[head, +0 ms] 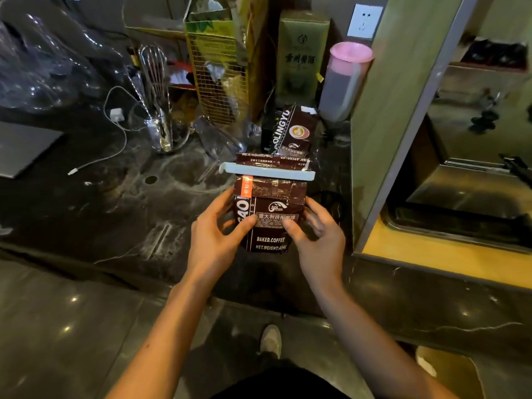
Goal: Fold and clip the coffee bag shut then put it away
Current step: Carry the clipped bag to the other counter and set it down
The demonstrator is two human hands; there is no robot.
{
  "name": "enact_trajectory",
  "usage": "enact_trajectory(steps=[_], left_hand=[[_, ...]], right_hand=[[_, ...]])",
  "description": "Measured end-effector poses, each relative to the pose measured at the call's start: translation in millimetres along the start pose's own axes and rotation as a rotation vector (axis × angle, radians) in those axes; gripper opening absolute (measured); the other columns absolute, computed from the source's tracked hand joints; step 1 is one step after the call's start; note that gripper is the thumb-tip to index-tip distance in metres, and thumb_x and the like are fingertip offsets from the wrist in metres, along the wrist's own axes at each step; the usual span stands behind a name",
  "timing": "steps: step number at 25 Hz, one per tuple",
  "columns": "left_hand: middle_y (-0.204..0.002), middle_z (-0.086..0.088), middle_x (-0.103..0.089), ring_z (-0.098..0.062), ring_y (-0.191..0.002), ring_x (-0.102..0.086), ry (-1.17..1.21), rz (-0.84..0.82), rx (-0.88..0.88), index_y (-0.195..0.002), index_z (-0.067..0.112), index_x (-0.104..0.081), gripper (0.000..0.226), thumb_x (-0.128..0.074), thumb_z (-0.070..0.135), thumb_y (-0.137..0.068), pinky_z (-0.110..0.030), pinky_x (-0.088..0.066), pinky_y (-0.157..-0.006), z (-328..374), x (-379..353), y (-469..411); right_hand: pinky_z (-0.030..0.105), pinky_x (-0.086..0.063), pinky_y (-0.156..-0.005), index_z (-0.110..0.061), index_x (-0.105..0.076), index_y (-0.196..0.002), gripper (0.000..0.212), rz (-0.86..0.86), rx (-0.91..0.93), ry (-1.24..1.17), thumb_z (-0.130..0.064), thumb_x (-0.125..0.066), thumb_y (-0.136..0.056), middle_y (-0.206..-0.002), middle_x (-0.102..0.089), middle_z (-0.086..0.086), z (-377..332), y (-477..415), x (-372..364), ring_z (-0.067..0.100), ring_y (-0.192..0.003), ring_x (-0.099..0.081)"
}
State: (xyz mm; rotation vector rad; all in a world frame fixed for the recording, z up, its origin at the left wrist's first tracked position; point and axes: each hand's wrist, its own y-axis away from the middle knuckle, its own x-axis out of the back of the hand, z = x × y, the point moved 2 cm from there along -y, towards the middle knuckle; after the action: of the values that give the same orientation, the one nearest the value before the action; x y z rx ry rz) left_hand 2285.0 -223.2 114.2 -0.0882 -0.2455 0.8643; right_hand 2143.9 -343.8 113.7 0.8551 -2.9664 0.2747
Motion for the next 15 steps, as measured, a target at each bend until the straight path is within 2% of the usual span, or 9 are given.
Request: enact_trajectory(steps=[4,7,11,13,15], left_hand=[[-0.128,0.018,-0.066,-0.001,-0.119,-0.061,-0.044,-0.048,0.029,-0.136,0.041,-0.051,0.06,-0.076,0.036,-0.082,-0.033,-0.053,-0.098,-21.9,-10.6,-38.6],[-0.129,0.014,-0.066,-0.006,-0.12,-0.062,-0.017,-0.093,0.05,-0.137,0.036,-0.052,0.061,-0.077,0.021,-0.084,-0.033,-0.052,-0.099,-37.6,-15.6,-55.6],[-0.125,0.023,-0.066,-0.001,-0.116,-0.063,-0.071,-0.131,0.051,-0.134,0.05,-0.048,0.065,-0.077,0.022,-0.083,-0.017,-0.05,-0.095,-56.8,-16.6,-75.7],[-0.124,0.027,-0.065,0.002,-0.117,-0.062,-0.077,-0.186,0.067,-0.131,0.054,-0.047,0.067,-0.077,0.021,-0.082,-0.014,-0.048,-0.094,-67.4,-13.7,-86.8],[-0.125,0.026,-0.064,0.003,-0.118,-0.06,-0.084,-0.245,0.085,-0.134,0.048,-0.049,0.067,-0.078,0.017,-0.082,-0.016,-0.049,-0.096,-77.6,-12.3,-97.9]], right_hand=[[-0.001,-0.043,-0.081,-0.031,-0.055,-0.13,0.051,0.006,-0.019,-0.008,-0.017,-0.075,-0.085,-0.119,-0.065,-0.018,25.1,-32.5,-4.2,-0.011,-0.118,-0.055],[-0.002,-0.041,-0.083,-0.027,-0.054,-0.133,0.053,0.009,-0.048,0.015,-0.014,-0.074,-0.086,-0.116,-0.063,-0.027,38.8,-45.1,-9.4,-0.017,-0.115,-0.054],[-0.001,-0.042,-0.083,-0.029,-0.053,-0.135,0.055,0.034,-0.118,0.027,-0.015,-0.074,-0.087,-0.12,-0.066,-0.017,58.9,-54.2,-20.2,-0.009,-0.119,-0.056],[-0.003,-0.041,-0.083,-0.027,-0.052,-0.137,0.056,0.064,-0.115,0.068,-0.013,-0.073,-0.087,-0.121,-0.065,-0.019,66.8,-57.6,-28.9,-0.014,-0.117,-0.055],[-0.005,-0.038,-0.082,-0.02,-0.051,-0.138,0.057,0.091,-0.124,0.107,-0.01,-0.072,-0.087,-0.118,-0.059,-0.029,72.4,-60.4,-37.7,-0.024,-0.111,-0.051]])
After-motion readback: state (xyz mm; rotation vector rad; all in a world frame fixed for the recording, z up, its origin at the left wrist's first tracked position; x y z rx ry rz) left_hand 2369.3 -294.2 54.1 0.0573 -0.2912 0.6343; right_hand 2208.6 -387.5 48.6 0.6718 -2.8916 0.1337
